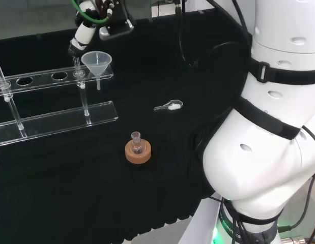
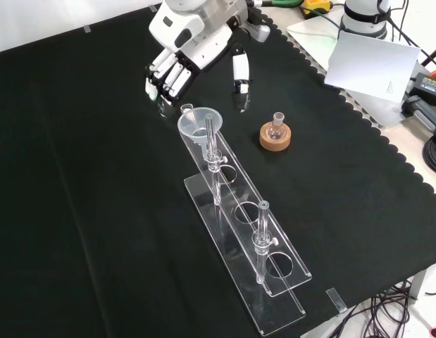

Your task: Pick up the funnel from the transparent funnel stand.

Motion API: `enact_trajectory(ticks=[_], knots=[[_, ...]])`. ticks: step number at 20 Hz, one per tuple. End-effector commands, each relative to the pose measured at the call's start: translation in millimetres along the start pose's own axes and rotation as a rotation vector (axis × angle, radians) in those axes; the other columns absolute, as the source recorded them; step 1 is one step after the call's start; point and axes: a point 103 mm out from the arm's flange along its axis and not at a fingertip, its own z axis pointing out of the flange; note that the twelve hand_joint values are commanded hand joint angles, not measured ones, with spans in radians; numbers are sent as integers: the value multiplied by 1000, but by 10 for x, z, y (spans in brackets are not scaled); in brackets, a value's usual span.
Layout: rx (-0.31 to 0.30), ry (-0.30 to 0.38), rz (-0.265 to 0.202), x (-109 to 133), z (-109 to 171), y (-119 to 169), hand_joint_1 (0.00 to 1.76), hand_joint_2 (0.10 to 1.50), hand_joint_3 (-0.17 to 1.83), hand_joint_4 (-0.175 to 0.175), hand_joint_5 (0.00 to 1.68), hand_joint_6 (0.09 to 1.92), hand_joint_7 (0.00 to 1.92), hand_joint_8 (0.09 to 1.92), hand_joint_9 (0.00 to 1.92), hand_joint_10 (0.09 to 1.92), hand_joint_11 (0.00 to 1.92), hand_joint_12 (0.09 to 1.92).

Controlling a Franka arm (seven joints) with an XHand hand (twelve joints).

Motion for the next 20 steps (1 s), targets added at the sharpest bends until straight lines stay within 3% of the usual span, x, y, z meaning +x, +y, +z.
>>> enact_trajectory(ticks=[1, 3, 5, 8, 11, 18, 19, 20], knots=[[73, -94, -18, 188, 32, 63, 656, 674, 11, -11, 171, 87, 228, 512, 0, 633, 0, 458], [84, -83, 3, 196, 87, 68, 656, 676, 12, -13, 154, 87, 223, 514, 0, 626, 0, 425], [89, -27, 25, 131, 160, 70, 656, 677, 12, -14, 140, 87, 220, 517, 0, 635, 0, 398], [124, -42, 53, -5, 258, 88, 653, 679, 13, -15, 129, 87, 220, 524, 0, 704, 0, 360], [140, -72, 54, -56, 274, 60, 651, 680, 13, -16, 122, 87, 221, 527, 0, 726, 0, 351], [149, -50, 60, -137, 382, -4, 646, 687, 17, -18, 103, 87, 221, 529, 0, 739, 0, 343], [151, -51, 62, -120, 383, 0, 646, 687, 17, -19, 99, 87, 221, 529, 0, 740, 0, 342], [161, -79, 73, 228, 321, 110, 645, 687, 17, -19, 95, 87, 218, 529, 0, 741, 0, 340]])
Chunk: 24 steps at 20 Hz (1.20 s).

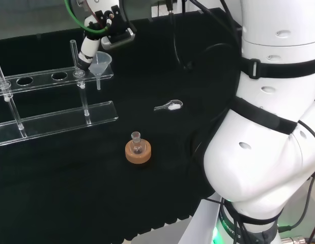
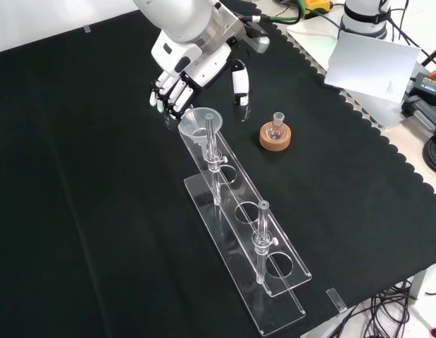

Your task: Pick up the funnel from the transparent funnel stand.

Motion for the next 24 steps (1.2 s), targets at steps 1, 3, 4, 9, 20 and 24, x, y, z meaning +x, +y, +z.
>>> enact_trajectory(ticks=[1, 3, 4, 9, 20, 24], knots=[[19, -21, 18, 416, -59, 86, 645, 688, 17, -19, 90, 87, 212, 528, 0, 734, 0, 336], [18, -5, 18, 336, -8, 80, 644, 688, 17, -20, 82, 87, 200, 525, 0, 723, 0, 328], [21, 0, 19, 275, 21, 75, 644, 688, 17, -20, 80, 87, 196, 525, 0, 720, 0, 325], [24, 55, 43, -173, 153, 24, 634, 694, 20, -20, 74, 87, 187, 530, 0, 705, 0, 265], [49, 21, 25, -59, 220, 66, 626, 700, 23, -20, 70, 87, 181, 537, 0, 689, 0, 180], [39, 29, 36, -63, 186, 89, 627, 702, 24, -20, 68, 87, 179, 537, 0, 688, 0, 174]])
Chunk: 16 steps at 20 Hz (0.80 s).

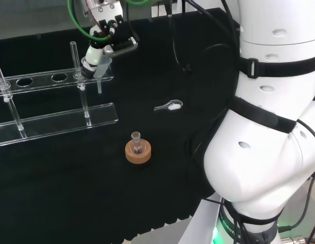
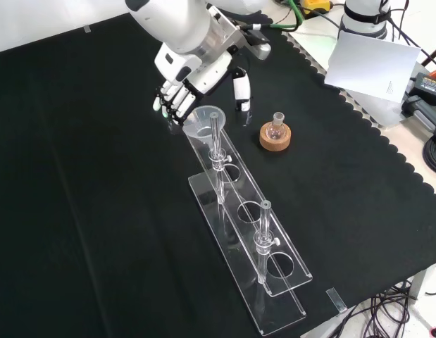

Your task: Pick up the funnel from the transparent funnel stand.

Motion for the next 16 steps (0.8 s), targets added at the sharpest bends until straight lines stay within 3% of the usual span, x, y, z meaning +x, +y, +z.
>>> enact_trajectory(ticks=[1, 3, 9, 10, 16], knots=[[-24, 70, 9, -74, -16, 32, 628, 702, 24, -19, 68, 87, 177, 536, 0, 687, 0, 172], [-21, 80, 13, -98, 0, 64, 628, 703, 24, -19, 67, 87, 171, 534, 0, 687, 0, 168], [4, 8, 15, -81, 9, 105, 631, 706, 26, -17, 64, 87, 156, 534, 0, 671, 0, 138], [15, -36, 4, 58, -17, 137, 631, 706, 26, -17, 63, 87, 147, 533, 0, 663, 0, 130], [19, -20, -1, 109, 51, 181, 634, 706, 27, -15, 56, 87, 105, 536, 0, 609, 0, 87]])
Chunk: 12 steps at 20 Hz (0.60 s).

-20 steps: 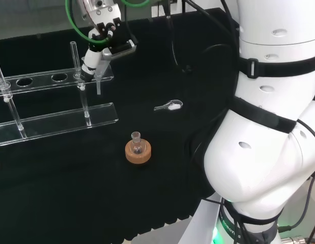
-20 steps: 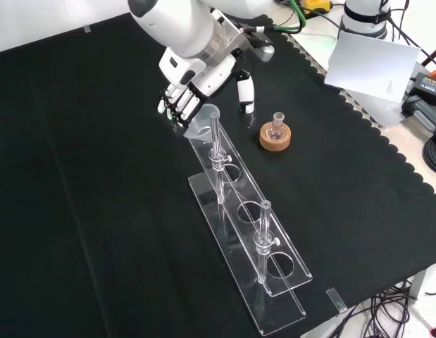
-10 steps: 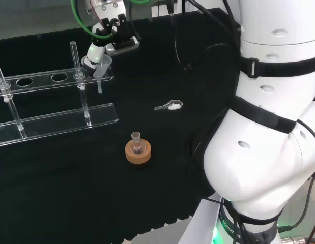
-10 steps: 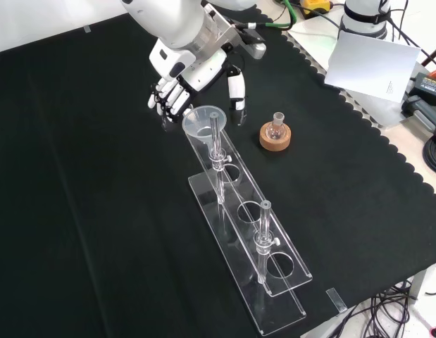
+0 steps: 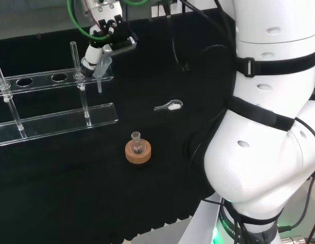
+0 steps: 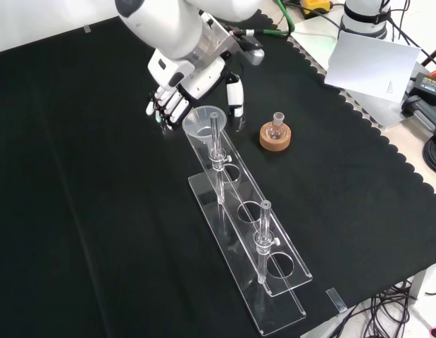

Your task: Pick up the funnel from the transparent funnel stand.

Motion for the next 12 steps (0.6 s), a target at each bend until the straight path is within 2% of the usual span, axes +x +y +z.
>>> enact_trajectory(ticks=[1, 3, 7, 12], knots=[[14, -15, 2, 37, 53, 24, 637, 707, 27, -15, 56, 87, 103, 536, 0, 607, 0, 87], [13, -11, 12, -48, 51, 12, 641, 707, 27, -15, 56, 87, 102, 537, 0, 605, 0, 87], [7, 7, 10, -70, 37, 24, 643, 707, 27, -14, 56, 87, 102, 539, 0, 602, 0, 87], [7, -41, -5, -120, 49, 60, 644, 709, 29, -7, 86, 87, 158, 559, 0, 615, 0, 87]])
